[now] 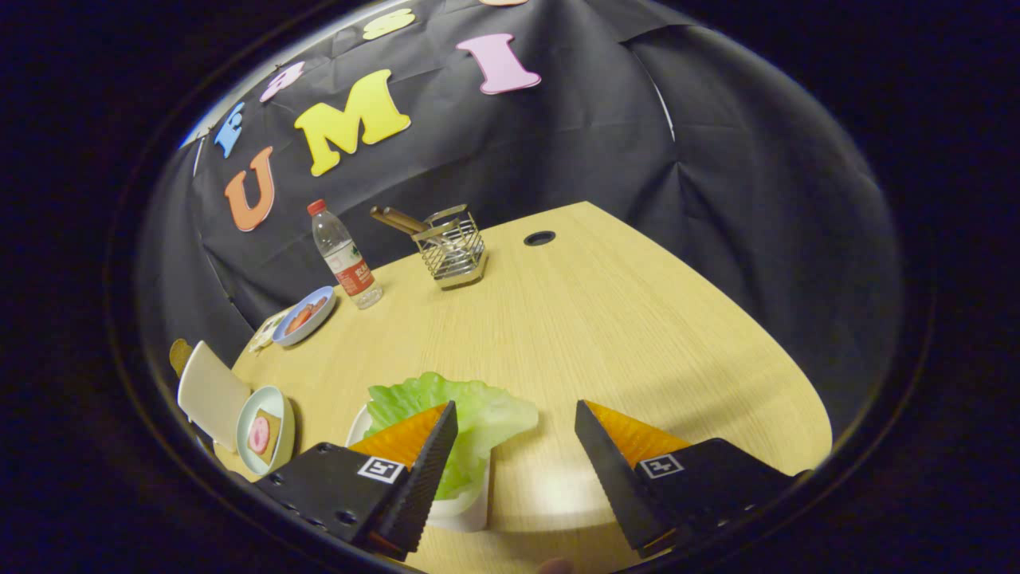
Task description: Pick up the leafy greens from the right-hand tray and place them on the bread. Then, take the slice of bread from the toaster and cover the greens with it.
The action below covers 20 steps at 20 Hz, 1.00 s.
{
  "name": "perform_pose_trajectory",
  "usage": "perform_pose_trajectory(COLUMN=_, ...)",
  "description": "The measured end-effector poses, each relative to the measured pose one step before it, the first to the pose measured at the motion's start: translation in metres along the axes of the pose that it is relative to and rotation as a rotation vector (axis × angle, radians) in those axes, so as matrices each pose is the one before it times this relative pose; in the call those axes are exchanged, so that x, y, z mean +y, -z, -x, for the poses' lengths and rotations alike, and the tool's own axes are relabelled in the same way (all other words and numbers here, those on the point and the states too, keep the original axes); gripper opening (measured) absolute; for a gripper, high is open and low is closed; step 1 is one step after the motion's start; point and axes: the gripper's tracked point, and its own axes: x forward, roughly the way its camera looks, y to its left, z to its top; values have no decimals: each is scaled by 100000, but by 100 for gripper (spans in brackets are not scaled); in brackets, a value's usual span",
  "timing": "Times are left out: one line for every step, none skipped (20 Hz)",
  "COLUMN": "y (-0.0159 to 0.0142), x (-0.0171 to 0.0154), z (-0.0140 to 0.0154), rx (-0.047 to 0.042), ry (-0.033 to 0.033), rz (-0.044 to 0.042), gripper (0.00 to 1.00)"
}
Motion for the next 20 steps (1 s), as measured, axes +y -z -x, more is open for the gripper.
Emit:
perform_pose_trajectory(y=186, x=-77, z=-535, rx=963, ry=377, rz=897, gripper=91)
perform_pose_trajectory(y=-132, x=236, z=-280, rx=989, ry=-691, rz=-55, gripper=84)
perform_pose_trajectory(y=107, x=171, z=-333, rx=341, ry=-266, rz=314, gripper=77)
perform_pose_trajectory(y=-232, x=174, z=37, rx=404, ry=-565, rz=771, gripper=70)
perform_pose_trajectory(y=-45, x=-51, z=-163, rx=18, ry=-297, rz=719, gripper=63)
perform_pose_trajectory(y=135, x=145, z=-165, rx=1447, ry=-101, rz=58, gripper=56)
perform_pose_trajectory(y=1, x=1, z=-28, rx=270, ry=-441, rz=40, gripper=49)
perform_pose_trajectory(y=-170, x=44, z=17, rx=-7, ry=-77, rz=484, gripper=42)
perform_pose_trajectory(y=-261, x=77, z=173, rx=-1215, ry=-110, rz=249, gripper=35)
perform_pose_trajectory(y=-89, x=-76, z=-44, rx=-273, ry=1295, rz=1480, gripper=28)
perform_pose_trajectory(y=44, x=-338, z=56, rx=-222, ry=2755, rz=2698, gripper=16)
perform_pose_trajectory(y=-320, x=-137, z=23, rx=-476, ry=936, rz=2016, gripper=3)
perform_pose_trajectory(y=-16, x=180, z=284, rx=187, ry=112, rz=953, gripper=4)
perform_pose_trajectory(y=-382, x=265, z=288, rx=-829, ry=-1023, rz=186, gripper=3)
perform_pose_trajectory(y=-319, x=332, z=286, rx=-1241, ry=-826, rz=636, gripper=3)
perform_pose_trajectory(y=-483, x=311, z=243, rx=-1258, ry=-727, rz=1256, gripper=3)
perform_pose_trajectory(y=-343, x=525, z=373, rx=-1111, ry=-1660, rz=1256, gripper=3)
perform_pose_trajectory(y=-428, x=428, z=390, rx=-1001, ry=-779, rz=1220, gripper=3)
perform_pose_trajectory(y=-317, x=502, z=86, rx=-577, ry=-2265, rz=644, gripper=0)
perform_pose_trajectory(y=-317, x=507, z=330, rx=147, ry=-1441, rz=198, gripper=0)
